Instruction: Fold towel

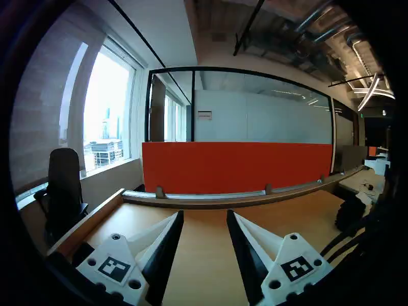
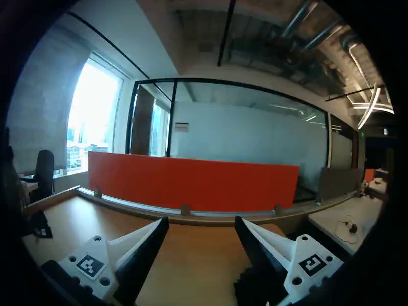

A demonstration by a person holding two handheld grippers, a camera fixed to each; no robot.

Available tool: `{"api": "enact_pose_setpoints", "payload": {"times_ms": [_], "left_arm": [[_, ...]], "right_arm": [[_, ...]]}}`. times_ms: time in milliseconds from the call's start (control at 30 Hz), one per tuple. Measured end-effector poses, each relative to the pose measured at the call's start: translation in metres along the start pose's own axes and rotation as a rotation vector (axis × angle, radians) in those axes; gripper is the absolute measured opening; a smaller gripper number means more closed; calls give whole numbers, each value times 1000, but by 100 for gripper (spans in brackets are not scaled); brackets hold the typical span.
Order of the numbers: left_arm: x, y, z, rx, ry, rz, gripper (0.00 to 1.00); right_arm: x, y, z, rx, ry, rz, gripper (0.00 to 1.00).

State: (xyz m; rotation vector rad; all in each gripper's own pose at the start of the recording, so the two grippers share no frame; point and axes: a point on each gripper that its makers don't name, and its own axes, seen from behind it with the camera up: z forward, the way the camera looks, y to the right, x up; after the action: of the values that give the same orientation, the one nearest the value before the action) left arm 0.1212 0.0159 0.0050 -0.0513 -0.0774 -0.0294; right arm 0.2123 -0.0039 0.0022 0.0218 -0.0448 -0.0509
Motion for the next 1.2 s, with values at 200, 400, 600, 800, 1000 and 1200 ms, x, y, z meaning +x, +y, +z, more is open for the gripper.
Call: {"api": "enact_pose_setpoints", "payload": {"times_ms": [200,400,600,800,1000,1200], "left_arm": [[-8,-3,0,6,-19,-24,61],[-24,-5,1,-1,-25,-16,61],[-40,-8,5,5,-15,20,61],[-54,-10,8,9,23,18,61],[-73,-16,9,30,50,24,61],[-102,-19,8,40,50,19,61]], "right_arm": [[-1,-8,-3,-4,-12,1,100],[3,-18,-6,-1,-10,-3,100],[6,-28,-7,3,4,-3,100],[0,-38,-4,11,12,10,100],[-7,-46,0,19,20,17,100],[-19,-54,4,23,12,3,100]]}}
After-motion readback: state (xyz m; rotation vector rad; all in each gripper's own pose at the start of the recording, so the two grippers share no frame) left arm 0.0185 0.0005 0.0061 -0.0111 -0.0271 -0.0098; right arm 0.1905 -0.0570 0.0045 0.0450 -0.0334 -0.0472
